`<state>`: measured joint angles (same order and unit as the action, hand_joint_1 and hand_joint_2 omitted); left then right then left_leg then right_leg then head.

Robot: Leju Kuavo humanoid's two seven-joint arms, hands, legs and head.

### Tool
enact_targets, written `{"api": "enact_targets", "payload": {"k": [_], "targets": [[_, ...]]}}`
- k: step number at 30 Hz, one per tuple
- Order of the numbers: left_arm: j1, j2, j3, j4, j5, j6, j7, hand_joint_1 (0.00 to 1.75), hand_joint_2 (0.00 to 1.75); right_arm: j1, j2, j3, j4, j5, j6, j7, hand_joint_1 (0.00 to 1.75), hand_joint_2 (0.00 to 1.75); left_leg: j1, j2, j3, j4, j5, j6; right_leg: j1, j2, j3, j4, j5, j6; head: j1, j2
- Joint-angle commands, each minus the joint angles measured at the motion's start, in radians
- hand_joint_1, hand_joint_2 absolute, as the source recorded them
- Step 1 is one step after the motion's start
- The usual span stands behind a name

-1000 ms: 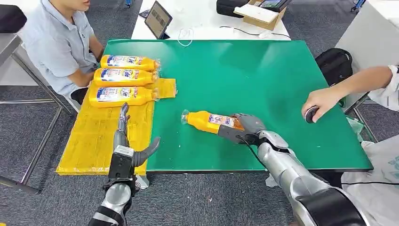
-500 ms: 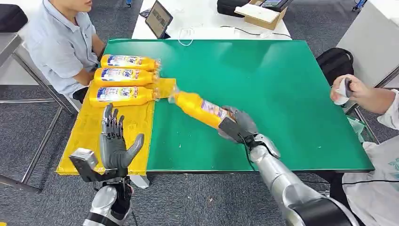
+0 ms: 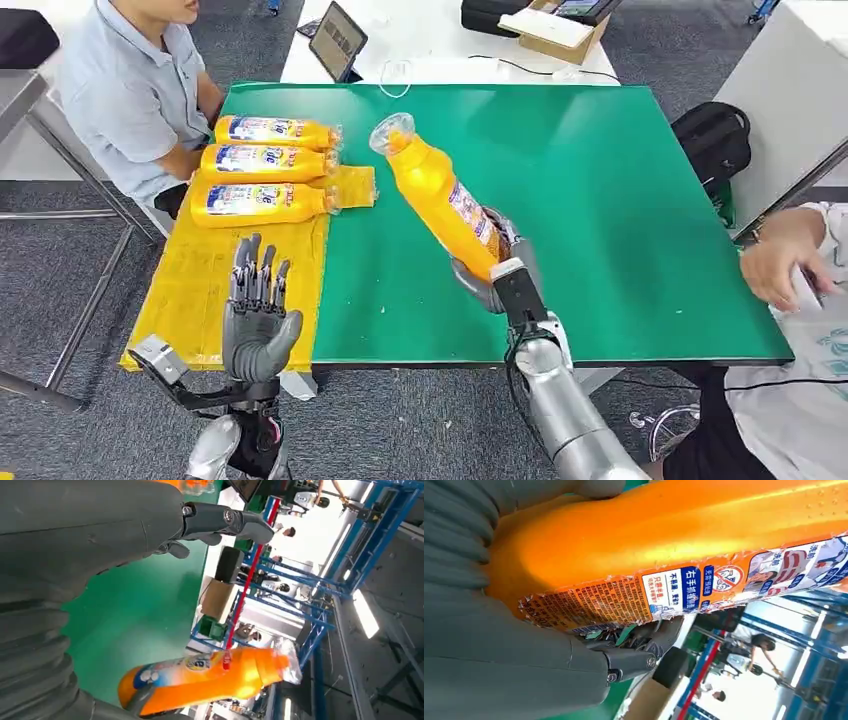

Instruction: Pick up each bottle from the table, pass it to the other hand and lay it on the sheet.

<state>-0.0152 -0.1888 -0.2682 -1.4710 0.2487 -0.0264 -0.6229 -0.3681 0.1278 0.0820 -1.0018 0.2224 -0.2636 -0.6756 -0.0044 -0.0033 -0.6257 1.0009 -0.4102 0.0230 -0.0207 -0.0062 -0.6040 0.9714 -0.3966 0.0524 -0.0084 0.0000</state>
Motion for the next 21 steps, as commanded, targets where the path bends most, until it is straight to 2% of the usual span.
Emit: {"api": "enact_targets", "payload": {"k": [1, 4, 8, 13, 15, 16, 18, 21], "targets": [[-0.034, 0.083, -0.073, 0.002, -0.205, -0.013, -0.056, 0.0, 1.75, -0.009, -0.029, 0.261, 0.049, 0.089, 0.276, 0.052, 1.75, 1.75, 0.001, 0.002, 0.003, -0.001, -0.001, -0.001, 0.001, 0.002, 0.002, -0.001, 0.0, -0.002, 0.0, 0.0], [-0.08, 0.071, -0.084, 0.035, -0.187, -0.046, 0.039, 0.0, 1.75, 0.025, 0.02, 0.364, 0.072, 0.144, 0.247, -0.001, 1.75, 1.75, 0.002, 0.003, 0.004, -0.001, -0.002, -0.002, 0.002, 0.003, 0.003, -0.001, -0.001, -0.002, 0.0, 0.0], [-0.081, 0.069, -0.087, 0.045, -0.188, -0.046, 0.038, 0.0, 1.75, 0.025, 0.019, 0.369, 0.068, 0.147, 0.241, -0.001, 1.75, 1.75, 0.003, -0.001, 0.005, 0.0, -0.002, -0.003, 0.003, -0.001, 0.005, 0.0, -0.003, -0.003, 0.0, 0.0], [-0.102, 0.068, -0.101, 0.071, -0.183, -0.054, 0.044, 0.0, 1.75, 0.033, 0.03, 0.399, 0.052, 0.142, 0.246, -0.002, 1.75, 1.75, 0.002, 0.0, 0.005, 0.0, -0.002, -0.002, 0.002, 0.0, 0.005, 0.0, -0.003, -0.003, 0.0, 0.0], [-0.125, 0.068, -0.121, 0.113, -0.158, -0.086, 0.089, 0.0, 1.75, 0.03, 0.05, 0.439, 0.071, 0.167, 0.212, -0.005, 1.75, 1.75, 0.003, 0.0, 0.008, 0.001, -0.004, -0.003, 0.003, 0.0, 0.008, 0.0, -0.004, -0.004, 0.0, 0.0], [-0.132, 0.065, -0.124, 0.131, -0.16, -0.081, 0.094, 0.0, 1.75, 0.026, 0.056, 0.454, 0.082, 0.175, 0.202, -0.004, 1.75, 1.75, 0.001, 0.0, 0.002, -0.001, -0.001, -0.001, 0.001, 0.0, 0.001, -0.001, -0.001, -0.002, 0.001, 0.0], [-0.149, 0.066, -0.134, 0.154, -0.164, -0.074, 0.094, 0.0, 1.75, 0.009, 0.065, 0.496, 0.118, 0.188, 0.19, -0.015, 1.75, 1.75, 0.002, 0.0, 0.006, -0.001, -0.002, -0.003, 0.002, 0.0, 0.006, 0.0, -0.003, -0.004, 0.001, 0.0], [-0.176, 0.065, -0.143, 0.194, -0.15, -0.08, 0.139, 0.0, 1.75, -0.001, 0.068, 0.545, 0.127, 0.216, 0.103, -0.023, 1.75, 1.75, 0.001, 0.001, 0.003, -0.001, -0.001, -0.002, 0.001, 0.001, 0.002, -0.001, -0.001, -0.002, 0.0, 0.0]]}}
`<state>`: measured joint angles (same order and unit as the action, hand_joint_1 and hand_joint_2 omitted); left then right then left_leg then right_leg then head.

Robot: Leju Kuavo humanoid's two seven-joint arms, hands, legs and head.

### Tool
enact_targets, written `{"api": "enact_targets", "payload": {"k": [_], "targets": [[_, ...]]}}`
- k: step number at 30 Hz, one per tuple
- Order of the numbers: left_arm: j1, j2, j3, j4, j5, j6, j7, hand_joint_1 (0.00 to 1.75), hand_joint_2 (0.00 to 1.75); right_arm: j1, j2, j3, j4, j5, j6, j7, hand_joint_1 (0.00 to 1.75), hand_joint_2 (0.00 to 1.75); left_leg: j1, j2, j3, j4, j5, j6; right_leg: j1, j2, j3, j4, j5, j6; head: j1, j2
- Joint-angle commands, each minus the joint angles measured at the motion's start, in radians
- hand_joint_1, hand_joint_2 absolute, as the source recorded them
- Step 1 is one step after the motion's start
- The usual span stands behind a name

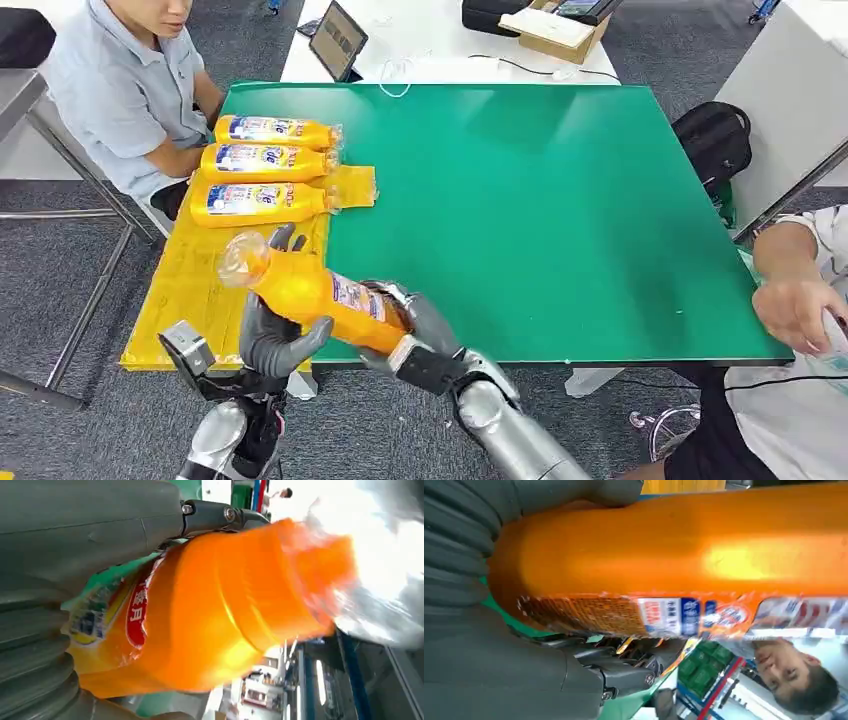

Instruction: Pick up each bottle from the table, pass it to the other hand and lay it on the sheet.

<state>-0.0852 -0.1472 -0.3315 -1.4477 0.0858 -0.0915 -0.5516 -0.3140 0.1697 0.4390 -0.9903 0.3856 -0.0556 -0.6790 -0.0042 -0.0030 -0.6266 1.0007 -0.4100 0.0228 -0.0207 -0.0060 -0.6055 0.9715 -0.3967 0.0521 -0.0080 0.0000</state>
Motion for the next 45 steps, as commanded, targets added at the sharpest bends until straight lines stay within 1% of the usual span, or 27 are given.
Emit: {"api": "enact_targets", "payload": {"k": [1, 4, 7, 9, 10, 11, 13, 14, 16, 17, 20, 21, 22, 23, 24, 25, 27, 28, 33, 35, 36, 38, 40, 41, 42, 44, 45], "targets": [[-0.115, 0.02, -0.08, 0.186, 0.022, -0.015, 0.079, 0.0, 1.75, -0.051, 0.022, 0.205, 0.093, 0.037, -0.127, -0.019, 1.75, 1.75, 0.001, 0.0, 0.004, -0.001, -0.001, -0.002, 0.001, 0.0, 0.004, -0.001, -0.001, -0.002, 0.0, 0.0], [-0.118, 0.017, -0.083, 0.186, 0.035, -0.014, 0.074, 0.0, 1.75, -0.049, 0.019, 0.22, 0.085, -0.009, -0.119, -0.019, 1.75, 1.75, 0.002, -0.001, 0.004, 0.001, -0.002, -0.002, 0.002, -0.001, 0.004, 0.0, -0.002, -0.002, 0.0, 0.0], [-0.118, 0.017, -0.083, 0.186, 0.035, -0.014, 0.074, 0.0, 1.75, -0.049, 0.019, 0.22, 0.085, -0.009, -0.119, -0.019, 1.75, 1.75, 0.001, 0.0, 0.005, 0.0, -0.002, -0.002, 0.001, 0.0, 0.004, -0.001, -0.002, -0.002, 0.0, 0.0], [-0.118, 0.017, -0.083, 0.186, 0.035, -0.014, 0.074, 0.0, 1.75, -0.049, 0.019, 0.22, 0.085, -0.009, -0.119, -0.019, 1.75, 1.75, 0.001, 0.0, 0.002, 0.0, 0.0, -0.001, 0.001, -0.001, 0.002, -0.001, -0.001, -0.001, 0.0, 0.0], [-0.118, 0.017, -0.083, 0.186, 0.035, -0.014, 0.074, 0.0, 1.75, -0.049, 0.019, 0.22, 0.085, -0.009, -0.119, -0.019, 1.75, 1.75, 0.002, -0.001, 0.005, 0.0, -0.002, -0.002, 0.002, -0.001, 0.005, 0.0, -0.002, -0.002, 0.0, 0.0], [-0.118, 0.017, -0.083, 0.186, 0.035, -0.014, 0.074, 0.0, 1.75, -0.049, 0.019, 0.22, 0.085, -0.009, -0.119, -0.019, 1.75, 1.75, 0.001, -0.001, 0.002, 0.0, 0.0, -0.001, 0.001, -0.001, 0.002, -0.001, -0.001, -0.001, 0.0, 0.0], [-0.115, 0.035, -0.114, 0.164, 0.027, -0.029, 0.068, 0.0, 1.75, -0.067, 0.01, 0.235, 0.112, 0.001, -0.147, -0.019, 1.75, 1.75, 0.002, -0.001, 0.005, 0.0, -0.002, -0.002, 0.002, -0.001, 0.005, 0.0, -0.002, -0.003, 0.0, 0.0], [-0.118, 0.042, -0.126, 0.166, 0.02, -0.037, 0.07, 0.0, 1.75, -0.071, 0.009, 0.237, 0.113, -0.007, -0.147, -0.019, 1.75, 1.75, 0.001, 0.0, 0.002, 0.0, -0.001, -0.001, 0.001, -0.001, 0.002, 0.0, -0.001, -0.002, 0.0, 0.0], [-0.128, 0.048, -0.144, 0.186, 0.006, -0.051, 0.076, 0.0, 1.75, -0.085, 0.005, 0.243, 0.121, -0.026, -0.158, -0.019, 1.75, 1.75, 0.002, -0.001, 0.005, 0.0, -0.002, -0.002, 0.002, -0.001, 0.005, 0.0, -0.002, -0.003, 0.0, 0.0], [-0.137, 0.052, -0.154, 0.211, 0.025, -0.09, 0.095, 0.0, 1.75, -0.095, 0.004, 0.247, 0.132, -0.033, -0.168, -0.019, 1.75, 1.75, 0.002, -0.001, 0.004, 0.0, -0.001, -0.002, 0.002, -0.002, 0.004, 0.0, -0.002, -0.002, 0.0, 0.0], [-0.144, 0.054, -0.162, 0.242, 0.013, -0.09, 0.091, 0.0, 1.75, -0.108, 0.005, 0.248, 0.147, -0.033, -0.172, -0.019, 1.75, 1.75, 0.001, -0.001, 0.004, -0.001, -0.001, -0.001, 0.001, -0.001, 0.003, 0.0, -0.001, -0.002, 0.0, 0.0], [-0.15, 0.05, -0.157, 0.252, 0.018, -0.089, 0.084, 0.49, 1.75, -0.117, 0.011, 0.246, 0.169, -0.03, -0.165, -0.019, 1.75, 1.75, 0.001, 0.0, 0.002, -0.001, 0.0, -0.001, 0.001, -0.001, 0.002, -0.001, -0.001, -0.001, 0.0, 0.0], [-0.148, 0.046, -0.145, 0.243, 0.029, -0.091, 0.061, 1.27, 1.75, -0.119, 0.014, 0.249, 0.182, -0.024, -0.161, -0.019, 1.75, 1.75, 0.002, 0.0, 0.005, 0.0, -0.002, -0.002, 0.002, -0.001, 0.005, 0.0, -0.002, -0.002, 0.0, 0.0], [-0.144, 0.045, -0.132, 0.229, 0.05, -0.1, 0.052, 1.15, 1.75, -0.119, 0.016, 0.252, 0.195, -0.016, -0.159, -0.019, 1.75, 1.75, 0.001, 0.0, 0.004, 0.0, -0.001, -0.002, 0.001, -0.001, 0.004, -0.001, -0.002, -0.002, 0.0, 0.0], [-0.137, 0.037, -0.109, 0.211, 0.082, -0.102, 0.05, 0.03, 1.75, -0.114, 0.016, 0.253, 0.205, -0.013, -0.159, -0.019, 1.75, 1.75, 0.002, 0.0, 0.006, 0.0, -0.002, -0.002, 0.002, 0.0, 0.006, 0.0, -0.003, -0.003, 0.0, 0.0], [-0.128, 0.028, -0.082, 0.185, 0.129, -0.104, 0.059, 0.0, 1.75, -0.101, 0.015, 0.253, 0.208, -0.017, -0.16, -0.019, 1.75, 1.75, 0.002, 0.0, 0.005, 0.0, -0.002, -0.002, 0.002, 0.0, 0.005, -0.001, -0.002, -0.002, 0.0, 0.0], [-0.12, 0.023, -0.053, 0.154, 0.17, -0.095, 0.065, 0.0, 1.75, -0.078, 0.011, 0.259, 0.203, -0.026, -0.166, -0.019, 1.75, 1.75, 0.002, 0.0, 0.007, 0.0, -0.003, -0.002, 0.002, 0.0, 0.007, -0.001, -0.003, -0.003, 0.0, 0.0], [-0.116, 0.021, -0.042, 0.142, 0.199, -0.102, 0.076, 0.0, 1.75, -0.067, 0.009, 0.262, 0.206, -0.031, -0.169, -0.019, 1.75, 1.75, 0.002, -0.001, 0.005, 0.0, -0.002, -0.002, 0.002, -0.001, 0.005, -0.001, -0.002, -0.002, 0.0, 0.0], [-0.11, 0.03, -0.033, 0.125, 0.233, -0.122, 0.082, 0.0, 1.75, -0.043, 0.004, 0.265, 0.216, -0.046, -0.169, -0.019, 1.75, 1.75, 0.003, -0.002, 0.006, 0.0, -0.003, -0.002, 0.003, -0.003, 0.006, -0.001, -0.003, -0.003, 0.0, 0.0], [-0.116, 0.028, -0.026, 0.13, 0.261, -0.135, 0.087, 0.0, 1.75, -0.036, 0.001, 0.269, 0.217, -0.051, -0.169, -0.019, 1.75, 1.75, 0.002, -0.002, 0.002, -0.001, 0.0, -0.001, 0.002, -0.003, 0.002, -0.001, -0.001, -0.002, 0.0, 0.0], [-0.119, 0.028, -0.023, 0.131, 0.269, -0.14, 0.088, 0.0, 1.75, -0.034, 0.0, 0.27, 0.219, -0.052, -0.168, -0.019, 1.75, 1.75, 0.003, -0.003, 0.006, 0.0, -0.002, -0.002, 0.003, -0.004, 0.006, -0.001, -0.003, -0.003, 0.0, 0.0], [-0.124, 0.031, -0.023, 0.13, 0.283, -0.151, 0.094, 0.0, 1.75, -0.031, 0.001, 0.272, 0.219, -0.057, -0.171, -0.019, 1.75, 1.75, 0.002, -0.002, 0.002, 0.0, 0.0, -0.001, 0.002, -0.003, 0.001, -0.001, -0.001, -0.002, 0.0, 0.0], [-0.129, 0.033, -0.023, 0.127, 0.293, -0.157, 0.097, 0.0, 1.75, -0.032, 0.0, 0.275, 0.216, -0.062, -0.175, -0.019, 1.75, 1.75, 0.003, -0.003, 0.004, 0.0, -0.002, -0.002, 0.003, -0.004, 0.004, -0.001, -0.003, -0.003, 0.0, 0.0], [-0.131, 0.035, -0.024, 0.124, 0.293, -0.157, 0.098, 0.0, 1.75, -0.033, 0.0, 0.277, 0.215, -0.066, -0.176, -0.019, 1.75, 1.75, 0.002, -0.001, 0.002, 0.0, 0.0, -0.001, 0.002, -0.003, 0.001, -0.001, -0.001, -0.002, 0.0, 0.0], [-0.132, 0.036, -0.025, 0.124, 0.296, -0.157, 0.101, 0.0, 1.75, -0.034, 0.0, 0.279, 0.214, -0.068, -0.178, -0.019, 1.75, 1.75, 0.002, -0.003, 0.004, 0.0, -0.002, -0.002, 0.002, -0.004, 0.004, 0.0, -0.003, -0.003, 0.0, 0.0], [-0.13, 0.041, -0.025, 0.12, 0.301, -0.16, 0.107, 0.0, 1.75, -0.033, 0.001, 0.279, 0.212, -0.069, -0.181, -0.019, 1.75, 1.75, 0.001, -0.001, 0.001, 0.0, 0.0, -0.001, 0.001, -0.002, 0.0, -0.001, -0.001, -0.002, 0.0, 0.0], [-0.128, 0.043, -0.025, 0.117, 0.301, -0.16, 0.107, 0.0, 1.75, -0.032, 0.001, 0.278, 0.211, -0.069, -0.183, -0.019, 1.75, 1.75, 0.003, -0.002, 0.005, 0.001, -0.002, -0.002, 0.003, -0.004, 0.005, -0.001, -0.003, -0.003, 0.0, 0.0]]}}
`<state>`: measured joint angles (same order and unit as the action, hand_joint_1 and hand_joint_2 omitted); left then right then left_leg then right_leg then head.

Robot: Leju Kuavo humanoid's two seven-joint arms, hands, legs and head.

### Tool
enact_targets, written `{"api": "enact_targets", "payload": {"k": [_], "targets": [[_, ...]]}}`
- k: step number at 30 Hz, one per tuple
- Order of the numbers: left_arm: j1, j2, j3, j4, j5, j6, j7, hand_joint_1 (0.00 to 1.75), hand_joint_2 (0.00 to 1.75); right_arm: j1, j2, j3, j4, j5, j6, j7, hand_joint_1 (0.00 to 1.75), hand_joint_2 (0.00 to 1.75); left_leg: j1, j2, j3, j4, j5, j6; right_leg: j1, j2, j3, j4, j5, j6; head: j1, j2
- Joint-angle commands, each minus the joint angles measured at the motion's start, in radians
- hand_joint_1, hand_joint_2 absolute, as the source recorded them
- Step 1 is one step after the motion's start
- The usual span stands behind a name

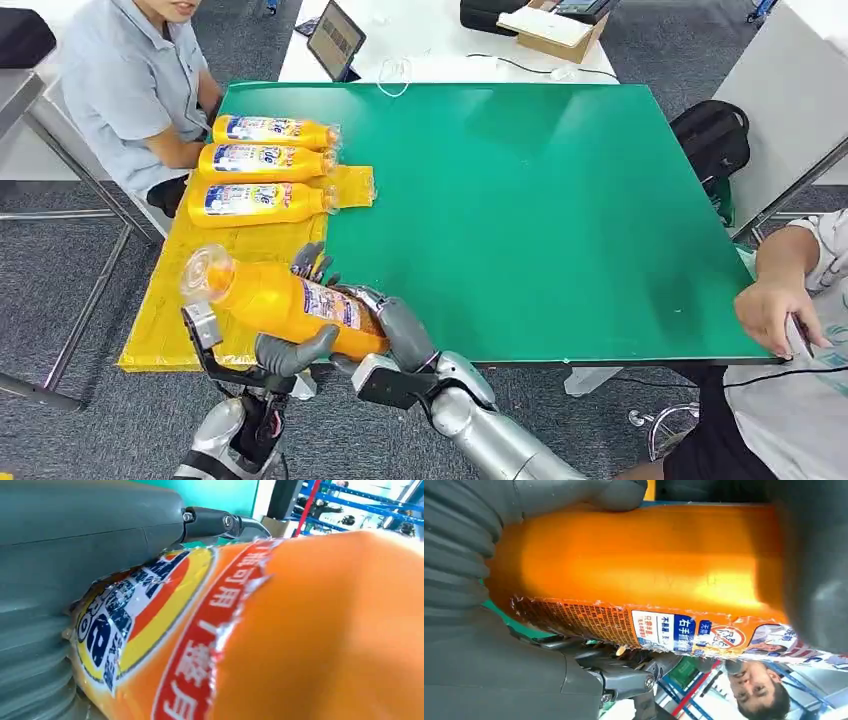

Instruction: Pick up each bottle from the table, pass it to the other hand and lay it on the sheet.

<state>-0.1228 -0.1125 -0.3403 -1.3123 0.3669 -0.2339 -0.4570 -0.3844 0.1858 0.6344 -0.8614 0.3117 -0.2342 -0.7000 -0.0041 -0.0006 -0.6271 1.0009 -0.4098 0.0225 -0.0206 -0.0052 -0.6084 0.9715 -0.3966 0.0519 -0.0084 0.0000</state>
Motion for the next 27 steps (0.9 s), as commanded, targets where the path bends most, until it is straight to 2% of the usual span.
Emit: {"api": "enact_targets", "payload": {"k": [1, 12, 13, 14, 17, 18, 19, 27], "targets": [[-0.088, 0.012, -0.015, -0.022, 0.02, -0.017, 0.013, 0.0, 1.75, 0.041, -0.015, 0.081, 0.08, 0.004, -0.006, 0.002, 1.75, 1.75, 0.002, -0.004, 0.003, 0.0, -0.001, -0.001, 0.002, -0.004, 0.005, -0.001, -0.002, -0.002, 0.0, 0.0], [-0.093, 0.017, -0.021, -0.015, 0.01, -0.019, 0.023, 0.0, 1.75, 0.046, -0.017, 0.078, 0.069, 0.001, -0.007, 0.002, 1.75, 1.75, 0.001, -0.003, 0.003, 0.0, -0.001, -0.001, 0.001, -0.003, 0.004, 0.0, -0.002, -0.002, 0.0, 0.0], [-0.096, 0.017, -0.023, -0.013, 0.008, -0.019, 0.024, 0.1, 1.75, 0.045, -0.017, 0.078, 0.07, 0.002, -0.006, 0.002, 1.75, 1.75, 0.002, -0.004, 0.004, 0.001, -0.002, -0.002, 0.002, -0.003, 0.006, 0.0, -0.003, -0.002, 0.0, 0.0], [-0.098, 0.017, -0.022, -0.011, 0.007, -0.018, 0.025, 0.61, 1.75, 0.045, -0.017, 0.077, 0.071, 0.002, -0.007, 0.002, 1.75, 1.75, 0.001, -0.002, 0.002, 0.0, -0.001, -0.001, 0.002, -0.003, 0.004, -0.001, -0.001, -0.002, 0.0, 0.0], [-0.098, 0.017, -0.022, -0.011, 0.007, -0.018, 0.025, 0.61, 1.75, 0.045, -0.017, 0.077, 0.071, 0.002, -0.007, 0.002, 1.75, 1.75, 0.002, -0.003, 0.003, 0.0, -0.001, -0.001, 0.002, -0.004, 0.005, -0.001, -0.002, -0.002, 0.0, 0.0], [-0.098, 0.017, -0.022, -0.011, 0.007, -0.018, 0.025, 1.1, 1.75, 0.045, -0.017, 0.077, 0.071, 0.002, -0.007, 0.002, 1.75, 1.75, 0.001, -0.003, 0.002, 0.0, -0.001, -0.001, 0.001, -0.003, 0.004, -0.001, -0.001, -0.002, 0.0, 0.0], [-0.1, 0.018, -0.021, -0.009, 0.007, -0.018, 0.025, 1.75, 1.75, 0.046, -0.019, 0.076, 0.071, 0.001, -0.005, 0.002, 1.75, 1.75, 0.003, -0.003, 0.005, 0.001, -0.002, -0.002, 0.003, -0.004, 0.007, -0.001, -0.003, -0.003, 0.0, 0.0], [-0.118, 0.03, -0.064, 0.04, -0.057, -0.023, 0.037, 1.75, 1.75, 0.041, -0.02, 0.055, 0.059, -0.007, -0.009, 0.002, 1.75, 1.75, 0.001, -0.003, 0.002, 0.0, 0.0, -0.001, 0.002, -0.004, 0.004, -0.001, -0.001, -0.002, 0.0, 0.0]]}}
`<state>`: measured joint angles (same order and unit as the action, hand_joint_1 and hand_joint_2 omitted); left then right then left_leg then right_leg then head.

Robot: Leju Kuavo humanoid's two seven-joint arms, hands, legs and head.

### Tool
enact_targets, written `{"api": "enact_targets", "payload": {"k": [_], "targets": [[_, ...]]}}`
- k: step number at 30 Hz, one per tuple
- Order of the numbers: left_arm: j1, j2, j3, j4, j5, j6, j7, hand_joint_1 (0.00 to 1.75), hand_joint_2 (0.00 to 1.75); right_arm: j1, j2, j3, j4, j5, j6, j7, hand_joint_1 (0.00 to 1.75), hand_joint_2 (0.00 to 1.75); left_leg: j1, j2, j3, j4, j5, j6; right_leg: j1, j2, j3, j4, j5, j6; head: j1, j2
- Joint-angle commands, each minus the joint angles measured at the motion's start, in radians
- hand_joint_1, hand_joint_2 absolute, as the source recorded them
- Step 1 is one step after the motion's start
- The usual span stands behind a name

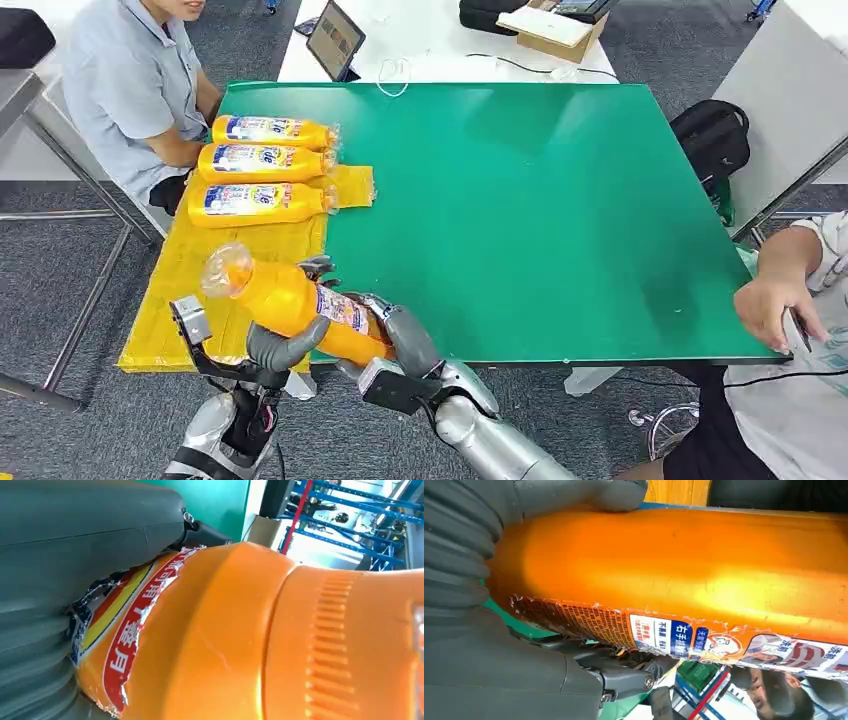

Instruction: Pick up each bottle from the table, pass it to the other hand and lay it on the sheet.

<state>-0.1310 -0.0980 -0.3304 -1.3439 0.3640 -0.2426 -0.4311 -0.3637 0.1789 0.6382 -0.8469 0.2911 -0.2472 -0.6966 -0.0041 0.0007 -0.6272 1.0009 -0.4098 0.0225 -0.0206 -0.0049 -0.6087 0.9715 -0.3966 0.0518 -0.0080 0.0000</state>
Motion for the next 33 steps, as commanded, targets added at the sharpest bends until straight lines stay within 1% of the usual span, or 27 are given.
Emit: {"api": "enact_targets", "payload": {"k": [1, 3, 4, 5, 6, 7, 8, 9, 10, 12, 13, 14, 15, 17, 18, 19, 20, 21, 23, 25, 26, 27, 28, 30, 31, 32, 33], "targets": [[-0.108, 0.015, -0.076, 0.074, -0.057, -0.014, 0.009, 1.75, 1.75, 0.015, -0.012, 0.049, 0.048, 0.014, 0.006, -0.002, 1.75, 1.75, 0.002, -0.005, 0.005, 0.0, -0.002, -0.002, 0.002, -0.005, 0.007, -0.001, -0.003, -0.002, 0.0, 0.0], [-0.108, 0.015, -0.076, 0.074, -0.057, -0.014, 0.009, 1.75, 1.75, 0.015, -0.012, 0.049, 0.048, 0.014, 0.006, -0.002, 1.75, 1.75, 0.001, -0.004, 0.003, 0.0, -0.001, -0.001, 0.001, -0.004, 0.005, -0.001, -0.002, -0.002, 0.0, 0.0], [-0.108, 0.015, -0.077, 0.076, -0.059, -0.015, 0.008, 1.75, 1.75, 0.014, -0.007, 0.041, 0.044, 0.011, 0.008, -0.002, 1.54, 1.75, 0.002, -0.005, 0.005, 0.0, -0.002, -0.002, 0.002, -0.004, 0.007, 0.0, -0.003, -0.002, 0.0, 0.0], [-0.106, 0.015, -0.075, 0.079, -0.059, -0.013, 0.008, 1.75, 1.75, 0.012, -0.002, 0.031, 0.047, 0.006, 0.01, -0.002, 0.16, 1.75, 0.002, -0.004, 0.004, 0.0, -0.001, -0.001, 0.002, -0.004, 0.006, 0.0, -0.002, -0.002, 0.0, 0.0], [-0.102, 0.016, -0.069, 0.084, -0.059, -0.013, 0.009, 1.75, 1.75, 0.014, 0.009, 0.014, 0.039, 0.009, -0.003, -0.002, 0.0, 1.75, 0.001, -0.003, 0.003, 0.0, -0.001, -0.001, 0.001, -0.003, 0.004, 0.0, -0.001, -0.002, 0.0, 0.0], [-0.102, 0.017, -0.066, 0.087, -0.059, -0.011, 0.009, 1.75, 1.75, 0.015, 0.01, 0.011, 0.033, 0.011, -0.008, -0.002, 0.0, 1.75, 0.002, -0.004, 0.005, 0.0, -0.002, -0.002, 0.002, -0.004, 0.007, 0.0, -0.003, -0.003, 0.0, 0.0], [-0.107, 0.02, -0.058, 0.096, -0.06, -0.008, 0.008, 1.75, 1.75, 0.018, 0.012, 0.002, 0.018, 0.022, -0.038, -0.002, 0.0, 0.0, 0.001, -0.003, 0.004, 0.0, -0.002, -0.001, 0.001, -0.003, 0.005, 0.0, -0.002, -0.002, 0.0, 0.0], [-0.119, 0.025, -0.047, 0.108, -0.079, 0.019, 0.007, 1.75, 1.75, 0.028, 0.007, 0.001, -0.017, 0.024, -0.071, -0.002, 0.0, 0.0, 0.001, -0.003, 0.002, -0.001, 0.0, -0.001, 0.001, -0.002, 0.003, 0.0, -0.001, -0.001, 0.0, 0.0], [-0.13, 0.028, -0.04, 0.118, -0.092, 0.039, 0.007, 1.75, 1.75, 0.034, 0.002, 0.002, -0.039, 0.02, -0.086, -0.002, 0.0, 0.0, 0.002, -0.004, 0.005, 0.0, -0.002, -0.002, 0.002, -0.003, 0.007, 0.0, -0.003, -0.002, 0.0, 0.0], [-0.192, 0.051, -0.006, 0.18, -0.156, 0.124, 0.012, 1.75, 1.75, 0.053, -0.023, 0.012, -0.109, 0.009, -0.161, -0.002, 0.0, 0.0, 0.002, -0.003, 0.006, 0.001, -0.003, -0.002, 0.002, -0.002, 0.008, 0.0, -0.003, -0.003, 0.0, 0.0], [-0.218, 0.061, 0.013, 0.21, -0.167, 0.138, 0.015, 1.75, 1.75, 0.06, -0.033, 0.017, -0.134, 0.001, -0.19, -0.002, 0.0, 0.0, 0.001, -0.004, 0.003, 0.0, -0.001, -0.002, 0.001, -0.003, 0.005, 0.0, -0.002, -0.002, 0.0, 0.0], [-0.24, 0.072, 0.033, 0.233, -0.175, 0.145, 0.013, 1.75, 1.75, 0.063, -0.044, 0.023, -0.149, 0.002, -0.222, -0.002, 0.0, 0.0, 0.001, -0.004, 0.002, 0.0, 0.0, -0.001, 0.001, -0.003, 0.004, 0.0, -0.001, -0.002, 0.0, 0.0], [-0.253, 0.078, 0.048, 0.246, -0.184, 0.151, 0.01, 1.75, 1.75, 0.066, -0.053, 0.029, -0.164, 0.001, -0.249, -0.002, 0.0, 0.0, 0.002, -0.005, 0.004, 0.0, -0.001, -0.002, 0.002, -0.004, 0.006, 0.0, -0.002, -0.003, 0.0, 0.0], [-0.282, 0.089, 0.081, 0.267, -0.229, 0.187, 0.0, 1.75, 1.75, 0.073, -0.073, 0.035, -0.189, -0.001, -0.333, -0.002, 0.0, 0.0, 0.001, -0.003, 0.002, -0.001, 0.0, -0.001, 0.001, -0.001, 0.004, 0.0, -0.001, -0.002, 0.001, 0.0], [-0.29, 0.091, 0.091, 0.27, -0.246, 0.201, -0.003, 1.75, 1.75, 0.072, -0.079, 0.038, -0.191, -0.002, -0.357, -0.002, 0.0, 0.0, 0.002, -0.002, 0.005, 0.0, -0.002, -0.002, 0.002, -0.001, 0.006, 0.001, -0.002, -0.003, 0.0, 0.0], [-0.299, 0.098, 0.096, 0.267, -0.261, 0.211, -0.003, 1.75, 1.75, 0.071, -0.086, 0.036, -0.194, 0.003, -0.381, -0.002, 0.0, 0.0, 0.002, -0.001, 0.003, 0.0, -0.001, -0.002, 0.002, 0.0, 0.005, 0.0, -0.001, -0.002, 0.0, 0.0], [-0.307, 0.1, 0.104, 0.266, -0.306, 0.234, -0.009, 1.75, 1.75, 0.064, -0.096, 0.048, -0.189, 0.013, -0.432, -0.002, 0.0, 0.0, 0.002, -0.002, 0.005, 0.0, -0.001, -0.002, 0.002, -0.001, 0.006, 0.0, -0.001, -0.003, 0.0, 0.0], [-0.313, 0.105, 0.102, 0.264, -0.339, 0.259, -0.014, 1.75, 1.75, 0.062, -0.098, 0.04, -0.19, 0.019, -0.451, -0.002, 0.0, 0.0, 0.002, -0.003, 0.004, 0.0, -0.001, -0.002, 0.002, -0.003, 0.006, 0.0, -0.002, -0.003, 0.0, 0.0], [-0.327, 0.115, 0.096, 0.264, -0.437, 0.334, -0.012, 1.75, 1.75, 0.082, -0.086, -0.04, -0.212, 0.079, -0.451, -0.002, 0.0, 0.0, 0.001, -0.002, 0.002, 0.0, 0.0, -0.001, 0.001, -0.001, 0.004, 0.0, -0.001, -0.002, 0.0, 0.0], [-0.338, 0.124, 0.097, 0.271, -0.485, 0.367, -0.013, 1.75, 1.75, 0.097, -0.08, -0.088, -0.231, 0.112, -0.451, -0.002, 0.0, 0.0, 0.002, -0.003, 0.003, 0.001, -0.001, -0.001, 0.002, -0.002, 0.005, 0.001, -0.002, -0.002, 0.0, 0.0], [-0.345, 0.127, 0.093, 0.28, -0.533, 0.393, -0.015, 1.75, 1.75, 0.115, -0.069, -0.141, -0.258, 0.157, -0.451, -0.002, 0.0, 0.0, 0.001, -0.003, 0.003, 0.0, -0.001, -0.001, 0.001, -0.002, 0.005, 0.001, -0.002, -0.002, 0.0, 0.0], [-0.352, 0.141, 0.072, 0.286, -0.628, 0.458, -0.015, 1.75, 1.75, 0.128, -0.056, -0.191, -0.286, 0.191, -0.451, -0.002, 0.0, 0.0, 0.001, -0.003, 0.002, 0.0, 0.0, -0.001, 0.001, -0.002, 0.004, 0.001, -0.001, -0.002, 0.0, 0.0], [-0.359, 0.142, 0.068, 0.292, -0.655, 0.472, -0.012, 1.75, 1.75, 0.133, -0.055, -0.207, -0.294, 0.2, -0.451, -0.002, 0.0, 0.0, 0.002, -0.003, 0.004, 0.001, -0.002, -0.002, 0.002, -0.002, 0.006, 0.001, -0.002, -0.003, 0.0, 0.0], [-0.383, 0.151, 0.043, 0.332, -0.797, 0.524, 0.02, 1.75, 1.75, 0.153, -0.034, -0.277, -0.341, 0.205, -0.451, -0.002, 0.0, 0.0, 0.001, -0.003, 0.001, 0.0, 0.0, -0.001, 0.001, -0.003, 0.003, 0.001, -0.001, -0.002, 0.0, 0.0], [-0.383, 0.151, 0.043, 0.332, -0.797, 0.524, 0.02, 1.75, 1.75, 0.153, -0.034, -0.277, -0.341, 0.205, -0.451, -0.002, 0.0, 0.0, 0.001, -0.003, 0.0, 0.0, 0.001, -0.001, 0.001, -0.003, 0.002, 0.001, 0.0, -0.001, 0.0, 0.0], [-0.41, 0.145, 0.033, 0.387, -0.853, 0.533, 0.036, 1.75, 1.75, 0.155, -0.034, -0.291, -0.355, 0.181, -0.451, -0.002, 0.0, 0.0, 0.001, -0.004, 0.003, 0.001, -0.001, -0.002, 0.001, -0.003, 0.005, 0.002, -0.002, -0.003, 0.0, 0.0], [-0.442, 0.148, -0.004, 0.449, -0.957, 0.549, 0.076, 1.75, 1.75, 0.159, -0.028, -0.304, -0.372, 0.162, -0.451, -0.002, 0.0, 0.0, 0.001, -0.003, 0.001, 0.0, 0.0, -0.001, 0.001, -0.003, 0.003, 0.001, -0.001, -0.002, 0.0, 0.0]]}}
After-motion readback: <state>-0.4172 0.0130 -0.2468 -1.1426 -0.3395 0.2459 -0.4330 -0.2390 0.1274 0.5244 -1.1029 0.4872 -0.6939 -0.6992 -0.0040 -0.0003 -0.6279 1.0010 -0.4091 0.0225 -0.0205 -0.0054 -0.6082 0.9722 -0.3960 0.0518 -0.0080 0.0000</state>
